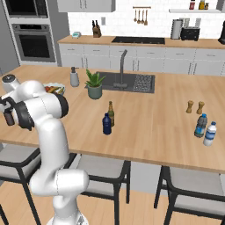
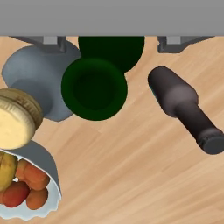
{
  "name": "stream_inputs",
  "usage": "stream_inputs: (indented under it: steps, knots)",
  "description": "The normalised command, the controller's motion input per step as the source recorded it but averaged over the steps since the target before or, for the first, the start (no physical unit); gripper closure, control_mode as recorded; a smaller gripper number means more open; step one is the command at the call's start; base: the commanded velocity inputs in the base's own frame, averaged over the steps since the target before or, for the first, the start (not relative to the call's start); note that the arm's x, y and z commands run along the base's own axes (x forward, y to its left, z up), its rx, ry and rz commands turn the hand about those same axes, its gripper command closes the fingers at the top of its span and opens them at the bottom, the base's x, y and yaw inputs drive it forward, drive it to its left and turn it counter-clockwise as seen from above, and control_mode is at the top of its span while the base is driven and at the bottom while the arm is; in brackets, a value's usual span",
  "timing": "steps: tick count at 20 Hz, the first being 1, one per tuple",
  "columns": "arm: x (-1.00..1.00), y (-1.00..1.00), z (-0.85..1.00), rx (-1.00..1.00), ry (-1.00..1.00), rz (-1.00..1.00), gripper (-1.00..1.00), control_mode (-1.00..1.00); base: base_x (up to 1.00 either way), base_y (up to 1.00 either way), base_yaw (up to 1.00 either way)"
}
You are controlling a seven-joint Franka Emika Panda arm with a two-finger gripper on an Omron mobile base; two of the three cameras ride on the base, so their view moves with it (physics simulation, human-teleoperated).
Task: Move the plastic bottles in the middle to the plastics group, and the glass bottles in the middle to the glass group.
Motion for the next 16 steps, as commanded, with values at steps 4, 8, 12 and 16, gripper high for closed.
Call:
stream_inputs:
  steps: [4,8,12,16]
  knots:
    - [0.0,0.0,0.0,0.0,0.0,0.0,-1.0,-1.0,0.0,0.0,0.0]
    - [-0.01,-0.08,0.0,0.0,0.0,0.0,-1.0,-1.0,0.0,0.0,0.0]
    - [-0.27,-0.42,0.1,0.03,0.0,0.0,-1.0,-1.0,0.0,0.0,0.0]
    - [-0.29,-0.36,0.23,0.03,0.0,0.0,-1.0,-1.0,0.0,0.0,0.0]
